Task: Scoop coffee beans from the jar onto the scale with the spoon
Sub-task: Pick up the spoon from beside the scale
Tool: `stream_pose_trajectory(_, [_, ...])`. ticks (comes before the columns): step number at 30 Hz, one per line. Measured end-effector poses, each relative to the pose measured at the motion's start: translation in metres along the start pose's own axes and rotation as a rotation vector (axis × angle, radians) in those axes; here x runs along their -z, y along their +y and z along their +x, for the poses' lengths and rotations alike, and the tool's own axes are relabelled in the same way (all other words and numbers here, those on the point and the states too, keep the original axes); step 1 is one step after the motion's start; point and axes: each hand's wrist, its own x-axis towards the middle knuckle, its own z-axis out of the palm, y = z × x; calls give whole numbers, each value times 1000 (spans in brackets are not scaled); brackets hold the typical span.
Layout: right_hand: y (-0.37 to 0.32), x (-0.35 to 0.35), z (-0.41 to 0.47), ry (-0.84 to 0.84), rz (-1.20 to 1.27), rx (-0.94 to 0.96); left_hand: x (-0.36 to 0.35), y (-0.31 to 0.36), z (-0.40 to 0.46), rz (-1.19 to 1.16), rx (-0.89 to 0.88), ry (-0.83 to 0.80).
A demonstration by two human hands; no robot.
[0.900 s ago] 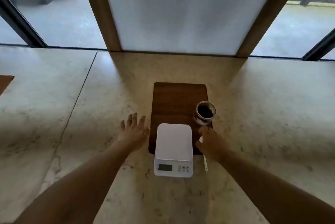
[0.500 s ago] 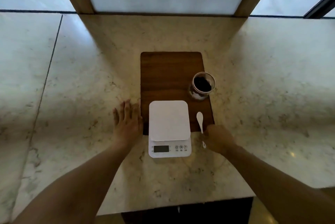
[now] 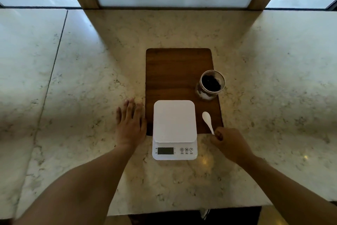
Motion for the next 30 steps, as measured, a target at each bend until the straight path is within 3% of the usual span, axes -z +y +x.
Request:
stream_pose_trajectory(4, [-6, 15, -2, 20, 207, 155, 0, 0, -2, 25, 11, -3])
stream_pose_trajectory(7, [-19, 30, 7, 173, 219, 243, -3, -4, 0, 55, 14, 7])
stream_pose_trajectory(12, [-29, 54, 27, 389, 251, 157, -11, -5, 1, 63, 13, 33])
stream_pose_trajectory(16, [-24, 64, 39, 445, 154, 95, -12, -8, 1, 70, 9, 33])
stream_pose_trajectory(21, [-26, 79, 44, 475, -78, 151, -13, -9, 3, 61, 7, 52])
stream_pose_trajectory(30, [-38, 94, 64, 526, -144, 247, -12, -4, 3, 38, 33, 42])
